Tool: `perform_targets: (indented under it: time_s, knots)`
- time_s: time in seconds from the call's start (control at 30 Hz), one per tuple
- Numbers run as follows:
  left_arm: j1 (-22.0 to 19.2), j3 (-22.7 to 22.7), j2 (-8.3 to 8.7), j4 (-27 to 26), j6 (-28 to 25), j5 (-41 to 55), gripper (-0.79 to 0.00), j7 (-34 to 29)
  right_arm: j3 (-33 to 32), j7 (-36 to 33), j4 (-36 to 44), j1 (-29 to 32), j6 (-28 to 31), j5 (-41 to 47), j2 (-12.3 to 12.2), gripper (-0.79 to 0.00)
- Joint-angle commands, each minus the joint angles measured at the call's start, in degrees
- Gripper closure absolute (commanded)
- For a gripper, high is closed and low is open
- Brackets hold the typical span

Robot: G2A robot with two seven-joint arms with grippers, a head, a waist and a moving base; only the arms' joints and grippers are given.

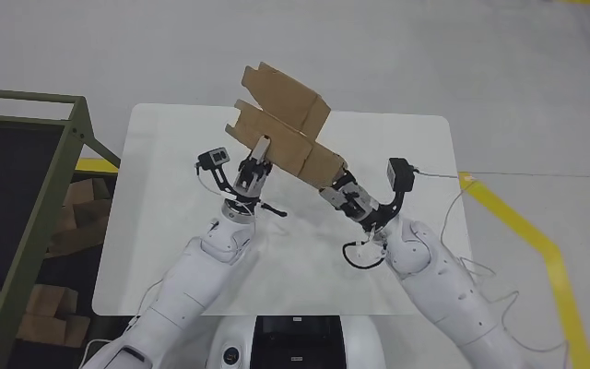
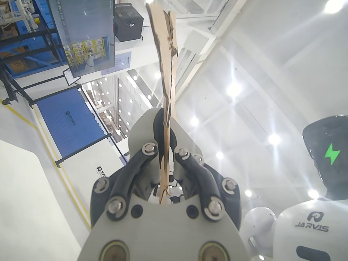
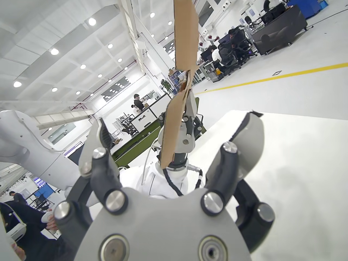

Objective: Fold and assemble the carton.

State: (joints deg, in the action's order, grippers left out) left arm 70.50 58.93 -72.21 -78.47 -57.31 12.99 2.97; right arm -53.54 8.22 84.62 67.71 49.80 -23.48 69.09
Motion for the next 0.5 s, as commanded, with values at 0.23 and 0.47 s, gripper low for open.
perform_targets:
  time_s: [0.23, 0.47]
  knots:
    - [-0.55, -0.49, -2.0, 1.34, -0.69, -5.1, 0.0, 5.13, 0.59, 4.26, -0.95, 0.38, -1.83, -1.97, 1.37, -0.299]
    - [-0.38, 0.01, -3.11, 1.6, -0.69, -7.14, 0.0, 7.2, 0.37, 8.51, -0.4, 1.36, -5.09, -4.33, 2.35, 0.0]
